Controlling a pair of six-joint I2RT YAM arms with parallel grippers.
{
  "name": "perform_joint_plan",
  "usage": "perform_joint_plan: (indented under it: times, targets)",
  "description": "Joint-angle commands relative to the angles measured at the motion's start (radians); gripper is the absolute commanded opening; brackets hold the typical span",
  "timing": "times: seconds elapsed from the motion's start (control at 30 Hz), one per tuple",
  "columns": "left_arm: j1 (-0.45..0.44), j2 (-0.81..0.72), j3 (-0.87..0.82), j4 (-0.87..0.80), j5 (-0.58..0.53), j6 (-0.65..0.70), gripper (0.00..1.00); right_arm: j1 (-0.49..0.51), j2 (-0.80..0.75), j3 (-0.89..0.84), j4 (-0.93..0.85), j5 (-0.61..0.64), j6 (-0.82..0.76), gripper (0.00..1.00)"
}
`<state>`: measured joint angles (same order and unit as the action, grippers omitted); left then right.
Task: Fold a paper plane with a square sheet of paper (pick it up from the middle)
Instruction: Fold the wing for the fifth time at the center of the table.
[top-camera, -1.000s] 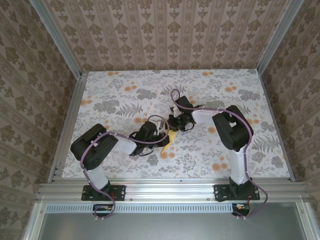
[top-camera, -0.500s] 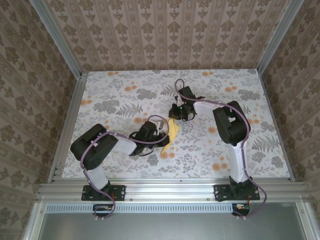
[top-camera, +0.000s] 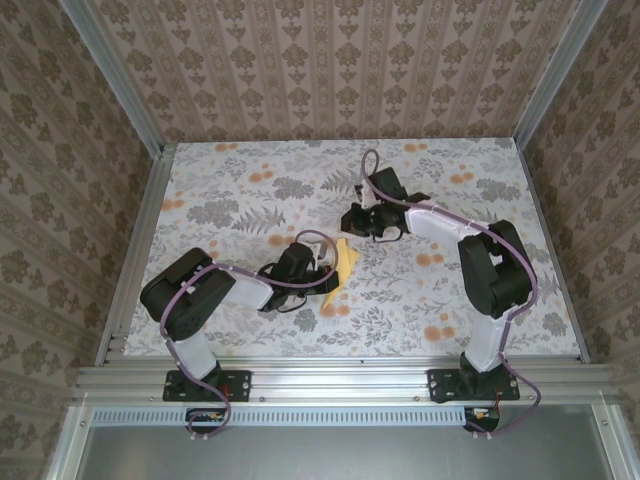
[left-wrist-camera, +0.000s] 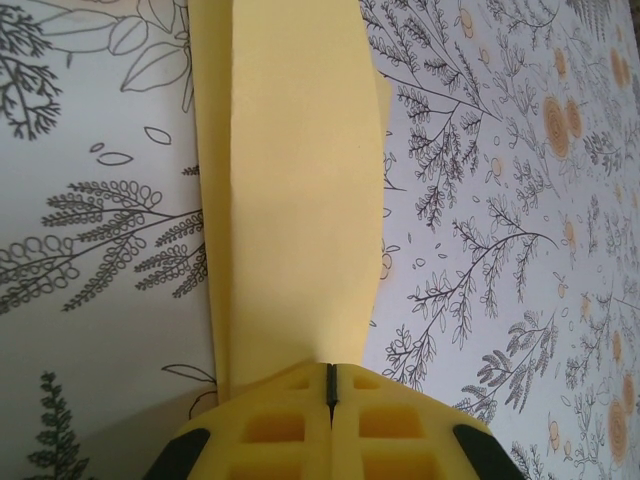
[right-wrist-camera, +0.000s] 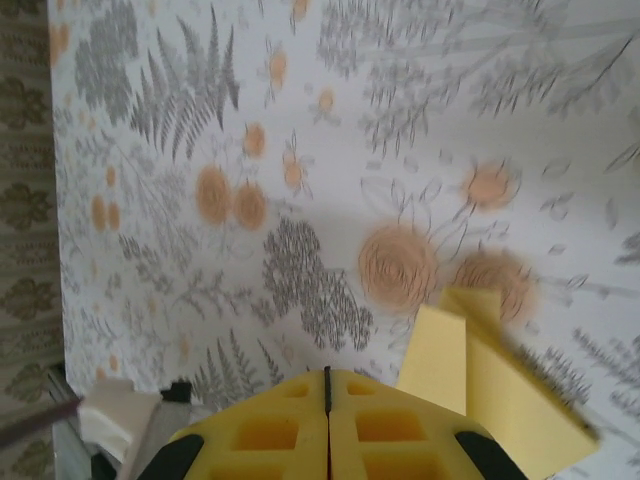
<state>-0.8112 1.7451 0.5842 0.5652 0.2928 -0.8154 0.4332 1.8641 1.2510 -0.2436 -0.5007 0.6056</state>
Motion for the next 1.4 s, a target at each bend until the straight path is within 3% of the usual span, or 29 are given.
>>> perform_joint_plan:
  times: [0.0,0.37,1.1,1.37]
  targets:
    - [-0.009,0.014,-0.026,-0.191,0.014,0.006,0.06,0.033,0.051,-0.039,0.001,-0.075,0.0,0.08]
    - [-0.002,-0.091,-0.003,-0.202,0.064,-0.017,0.23,0.041,0.169,-0.036,0.038,-0.096,0.015,0.07]
    - [-0.001,-0.152,-0.142,-0.149,0.162,-0.043,0.17,0.03,0.236,-0.01,0.026,-0.07,0.023,0.08]
    - [-0.021,-0.192,-0.152,-0.13,0.192,-0.033,0.24,0.03,0.248,-0.011,0.029,-0.071,0.025,0.08]
